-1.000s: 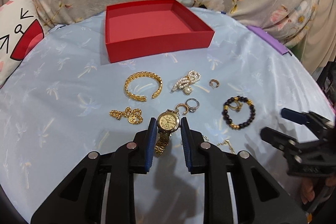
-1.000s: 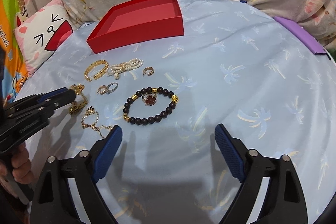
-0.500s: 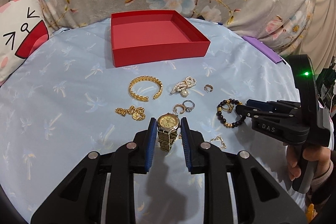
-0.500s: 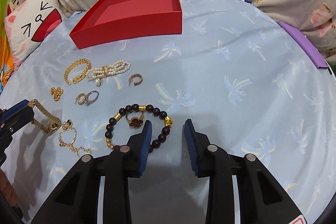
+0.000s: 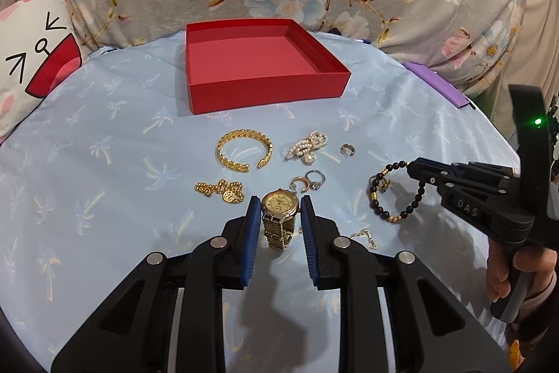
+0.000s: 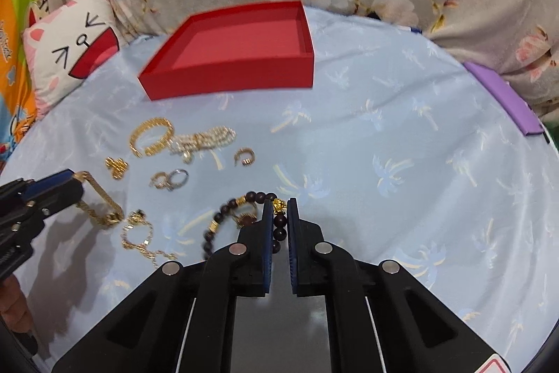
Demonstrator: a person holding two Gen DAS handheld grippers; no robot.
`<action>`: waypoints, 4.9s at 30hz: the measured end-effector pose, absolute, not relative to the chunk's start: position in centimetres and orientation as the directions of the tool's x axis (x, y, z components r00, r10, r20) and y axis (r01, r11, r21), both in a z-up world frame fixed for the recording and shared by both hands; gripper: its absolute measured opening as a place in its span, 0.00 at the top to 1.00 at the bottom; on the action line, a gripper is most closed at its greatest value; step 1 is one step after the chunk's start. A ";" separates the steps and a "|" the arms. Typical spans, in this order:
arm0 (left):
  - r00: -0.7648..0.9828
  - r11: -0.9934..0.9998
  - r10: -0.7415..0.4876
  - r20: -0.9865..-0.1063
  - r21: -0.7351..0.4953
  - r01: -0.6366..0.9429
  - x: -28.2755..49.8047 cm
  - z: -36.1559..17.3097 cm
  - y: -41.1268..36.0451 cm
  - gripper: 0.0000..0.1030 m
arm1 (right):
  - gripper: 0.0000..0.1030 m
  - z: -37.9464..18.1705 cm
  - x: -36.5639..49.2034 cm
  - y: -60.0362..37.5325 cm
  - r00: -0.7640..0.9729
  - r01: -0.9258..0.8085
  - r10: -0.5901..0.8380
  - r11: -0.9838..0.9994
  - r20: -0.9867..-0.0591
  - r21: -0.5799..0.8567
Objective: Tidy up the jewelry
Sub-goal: 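Grasp the gold watch with the left tool while the right tool grasps the black-bead bracelet, then carry the watch and bead bracelet into the red box and release both, then grasp the gold cuff bracelet with the left tool while the right tool grasps a ring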
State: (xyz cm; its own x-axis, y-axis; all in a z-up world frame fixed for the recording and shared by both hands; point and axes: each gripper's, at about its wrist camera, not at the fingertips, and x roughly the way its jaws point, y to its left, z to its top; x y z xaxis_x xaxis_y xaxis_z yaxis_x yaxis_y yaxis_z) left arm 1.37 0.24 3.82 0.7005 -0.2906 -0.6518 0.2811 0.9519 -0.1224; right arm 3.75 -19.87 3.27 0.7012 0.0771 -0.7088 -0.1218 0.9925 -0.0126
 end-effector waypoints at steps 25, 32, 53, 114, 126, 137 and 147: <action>0.832 0.978 -0.182 -0.524 -0.013 0.206 22.7 15.5 -1.3 0.78 | 0.93 16.4 25.8 -14.6 0.763 -0.218 0.182 0.976 -0.620 0.019; 0.772 0.992 -0.121 -0.624 -0.046 0.119 33.8 11.7 -0.4 0.78 | 0.93 12.9 37.0 -13.6 0.674 -0.182 0.227 0.973 -0.703 0.140; 0.760 0.997 0.032 -0.649 0.078 0.025 39.0 6.6 0.3 0.64 | 0.86 5.7 40.1 -15.3 0.666 -0.060 0.066 0.998 -0.743 0.035; 0.742 0.996 -0.059 -0.668 0.012 0.090 6.7 0.4 2.2 0.27 | 0.87 -0.1 5.6 -18.9 0.627 -0.281 0.175 0.960 -0.759 -0.010; 0.714 0.990 -0.071 -0.696 0.038 0.136 10.1 0.3 -1.3 0.21 | 0.87 0.0 5.5 -19.0 0.624 -0.266 0.176 0.964 -0.762 0.005; 0.651 0.990 -0.074 -0.756 0.020 0.136 11.9 -1.2 -1.7 0.36 | 0.87 -0.1 5.5 -19.1 0.622 -0.265 0.178 0.964 -0.763 0.009; 0.663 0.988 -0.096 -0.742 0.007 0.151 11.6 -0.9 -1.8 0.48 | 0.87 -0.1 5.5 -19.2 0.623 -0.265 0.178 0.964 -0.762 0.008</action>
